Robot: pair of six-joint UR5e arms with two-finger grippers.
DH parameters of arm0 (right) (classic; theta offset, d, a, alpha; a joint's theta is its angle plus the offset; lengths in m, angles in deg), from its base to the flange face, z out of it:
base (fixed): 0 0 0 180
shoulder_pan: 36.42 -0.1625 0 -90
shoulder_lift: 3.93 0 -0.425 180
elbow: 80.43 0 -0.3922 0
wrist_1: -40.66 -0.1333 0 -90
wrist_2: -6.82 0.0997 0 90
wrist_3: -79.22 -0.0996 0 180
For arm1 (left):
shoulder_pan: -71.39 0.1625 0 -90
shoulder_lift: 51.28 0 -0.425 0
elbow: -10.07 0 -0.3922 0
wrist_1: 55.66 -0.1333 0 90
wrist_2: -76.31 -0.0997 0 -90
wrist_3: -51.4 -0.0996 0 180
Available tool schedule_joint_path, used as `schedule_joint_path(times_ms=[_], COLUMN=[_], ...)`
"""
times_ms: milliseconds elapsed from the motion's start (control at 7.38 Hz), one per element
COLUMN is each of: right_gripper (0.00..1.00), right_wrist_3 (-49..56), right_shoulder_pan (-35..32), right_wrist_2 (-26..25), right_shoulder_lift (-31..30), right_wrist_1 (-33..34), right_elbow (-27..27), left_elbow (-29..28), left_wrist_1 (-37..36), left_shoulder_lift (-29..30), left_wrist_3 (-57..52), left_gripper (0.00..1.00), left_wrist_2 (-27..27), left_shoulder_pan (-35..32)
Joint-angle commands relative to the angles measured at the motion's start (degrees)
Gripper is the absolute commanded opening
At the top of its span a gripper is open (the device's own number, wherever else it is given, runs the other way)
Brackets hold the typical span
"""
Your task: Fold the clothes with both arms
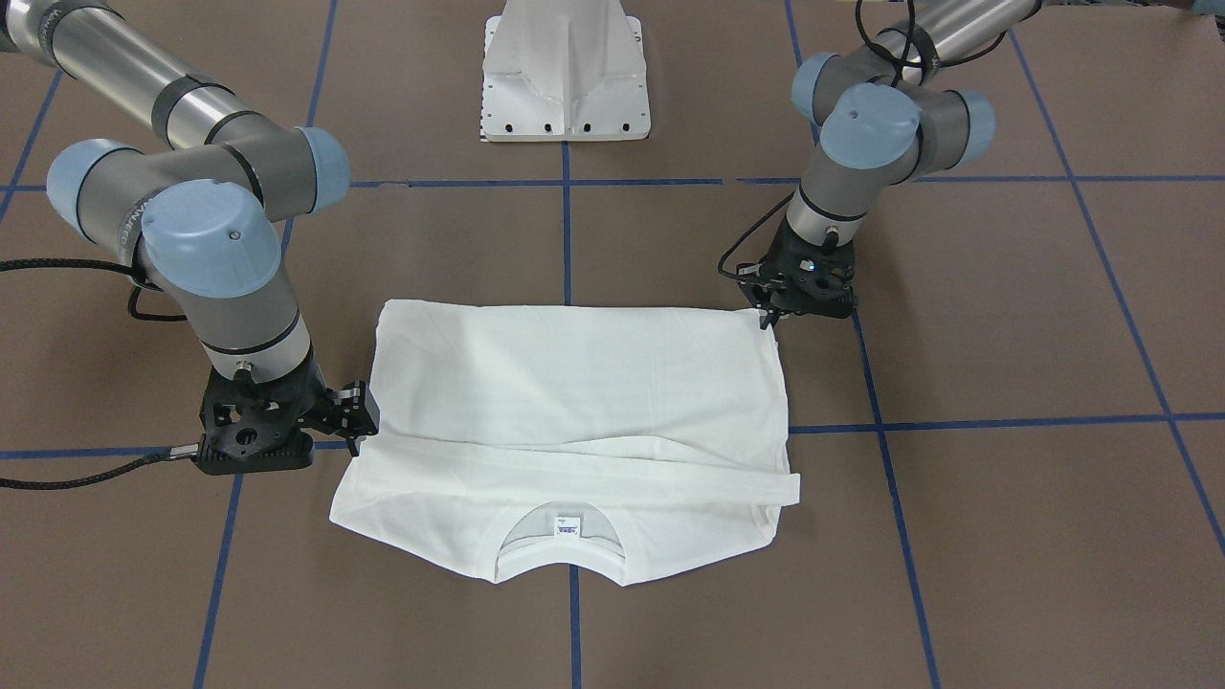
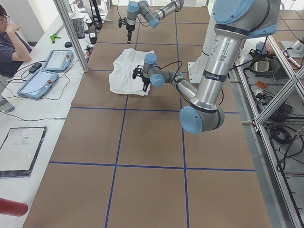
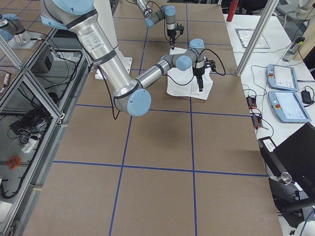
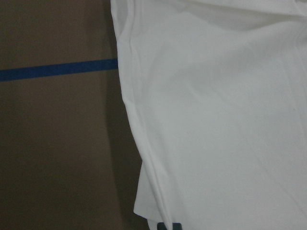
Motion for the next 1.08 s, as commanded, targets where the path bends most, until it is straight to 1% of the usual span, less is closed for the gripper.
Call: schedule_joint_path(times_ms=[0, 136, 271, 407, 542, 678, 813, 949], right_gripper=[1.0, 1.0, 1.0, 1.0, 1.0, 1.0, 1.0, 1.0], right_wrist_3=[-0.1, -0.5, -1.5, -2.7, -4.0, -6.2, -8.3, -10.7], right_shoulder_pan=[0.2, 0.4, 0.7, 1.3, 2.1, 3.2, 4.0, 5.3], right_wrist_2=[0.0, 0.0, 0.0, 0.0, -0.1, -0.5, -0.7, -0.8], right_shoulder_lift=[0.2, 0.5, 0.7, 0.9, 1.0, 1.0, 1.3, 2.2], right_wrist_1=[-0.1, -0.1, -0.1, -0.1, -0.1, -0.2, -0.7, -0.9], right_elbow=[0.0, -0.3, -0.5, -1.2, -1.8, -2.2, -2.2, -2.2], left_elbow=[-5.2, -10.4, -15.7, -22.9, -31.1, -38.6, -39.4, -35.5], left_wrist_1=[0.0, 0.6, 0.4, 0.8, 0.9, 2.4, 4.4, 4.8], left_shoulder_lift=[-1.4, 0.3, 4.0, 8.3, 14.0, 18.7, 19.0, 16.9], left_wrist_3=[-12.3, -16.1, -19.1, -22.0, -25.6, -28.2, -28.7, -28.8], left_gripper=[0.0, 0.0, 0.0, 0.0, 0.0, 0.0, 0.0, 0.57], left_wrist_2=[0.0, 0.1, 0.1, 0.0, 0.0, 0.0, 0.1, 0.4], left_shoulder_pan=[-9.3, -12.8, -15.9, -19.1, -21.3, -22.1, -22.4, -22.7])
